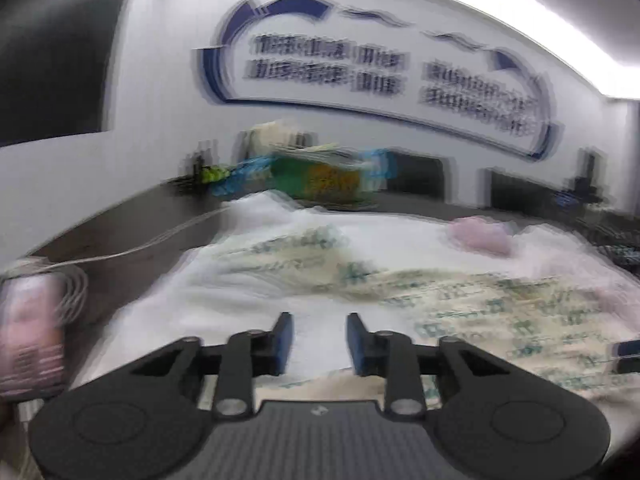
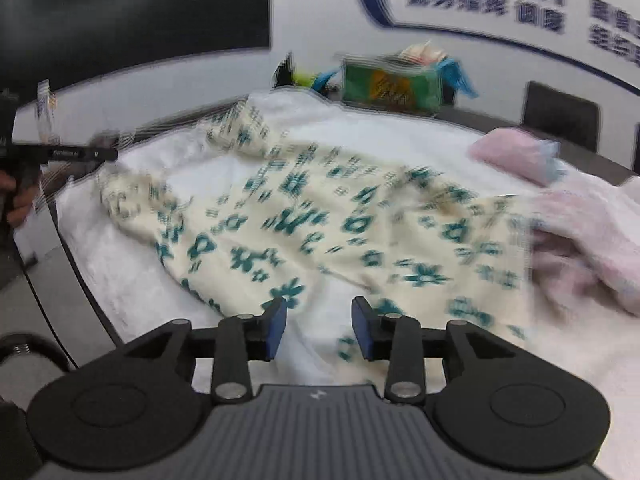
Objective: Fold clothes
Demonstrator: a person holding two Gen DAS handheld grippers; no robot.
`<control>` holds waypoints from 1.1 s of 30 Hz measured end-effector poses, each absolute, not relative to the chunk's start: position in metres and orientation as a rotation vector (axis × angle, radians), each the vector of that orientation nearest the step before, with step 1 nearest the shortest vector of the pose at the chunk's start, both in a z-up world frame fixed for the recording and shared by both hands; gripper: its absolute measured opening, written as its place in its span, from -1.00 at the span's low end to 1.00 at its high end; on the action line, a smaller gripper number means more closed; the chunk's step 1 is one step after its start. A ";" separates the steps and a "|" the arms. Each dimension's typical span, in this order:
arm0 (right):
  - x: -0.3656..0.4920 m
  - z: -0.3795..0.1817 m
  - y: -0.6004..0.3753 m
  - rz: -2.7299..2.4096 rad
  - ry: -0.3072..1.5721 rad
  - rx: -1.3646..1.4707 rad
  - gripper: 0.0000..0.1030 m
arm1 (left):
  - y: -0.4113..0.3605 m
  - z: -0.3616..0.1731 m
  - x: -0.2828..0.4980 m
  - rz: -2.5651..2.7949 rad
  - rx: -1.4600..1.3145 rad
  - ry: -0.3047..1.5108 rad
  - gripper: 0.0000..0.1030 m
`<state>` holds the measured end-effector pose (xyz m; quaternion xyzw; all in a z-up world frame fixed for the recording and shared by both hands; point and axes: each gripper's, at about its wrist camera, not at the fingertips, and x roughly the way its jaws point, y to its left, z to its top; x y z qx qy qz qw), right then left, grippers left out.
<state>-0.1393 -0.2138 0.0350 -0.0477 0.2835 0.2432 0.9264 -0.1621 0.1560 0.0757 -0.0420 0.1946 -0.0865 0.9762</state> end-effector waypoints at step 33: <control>0.035 0.020 -0.197 0.175 0.660 0.015 -0.92 | 0.105 0.012 -0.119 -0.293 0.005 0.534 -0.17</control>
